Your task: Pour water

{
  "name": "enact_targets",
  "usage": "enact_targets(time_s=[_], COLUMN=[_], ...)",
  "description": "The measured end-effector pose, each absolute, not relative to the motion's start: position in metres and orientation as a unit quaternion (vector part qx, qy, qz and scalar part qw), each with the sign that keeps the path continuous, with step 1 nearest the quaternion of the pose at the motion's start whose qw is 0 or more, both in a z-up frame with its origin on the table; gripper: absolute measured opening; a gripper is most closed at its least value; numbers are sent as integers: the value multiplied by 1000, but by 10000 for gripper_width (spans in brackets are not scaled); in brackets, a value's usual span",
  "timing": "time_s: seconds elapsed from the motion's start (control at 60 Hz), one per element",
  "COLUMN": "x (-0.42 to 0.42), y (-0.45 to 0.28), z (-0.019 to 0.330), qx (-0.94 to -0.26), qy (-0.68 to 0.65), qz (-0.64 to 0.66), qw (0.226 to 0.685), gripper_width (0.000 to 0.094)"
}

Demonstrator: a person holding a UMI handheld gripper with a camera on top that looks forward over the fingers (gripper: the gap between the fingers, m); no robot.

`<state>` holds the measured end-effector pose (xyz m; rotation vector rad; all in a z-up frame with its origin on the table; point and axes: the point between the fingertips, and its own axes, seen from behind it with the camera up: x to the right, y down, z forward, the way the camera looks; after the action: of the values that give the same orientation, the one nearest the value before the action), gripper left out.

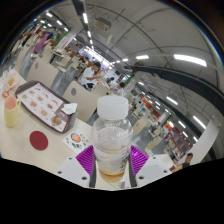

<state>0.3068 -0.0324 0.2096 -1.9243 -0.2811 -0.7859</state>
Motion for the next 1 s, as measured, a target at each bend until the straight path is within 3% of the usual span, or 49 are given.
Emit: enact_targets(time_s=[0.25,0.483,0.633,0.817,0.9,1.0], x=[170,79,41,30,31,38], y=[22,50,62,66,66,60], z=[250,221,205,193,192,197], qx=[-683,-520,-419,-412,-440,-521], qy=[-315,-504,-574,-593,-582,-537], qz=[-489,-616,-657,-656,-643,-600], qw=[441,310,254,222,234,283], gripper_width=[450,448,447,447,449,450])
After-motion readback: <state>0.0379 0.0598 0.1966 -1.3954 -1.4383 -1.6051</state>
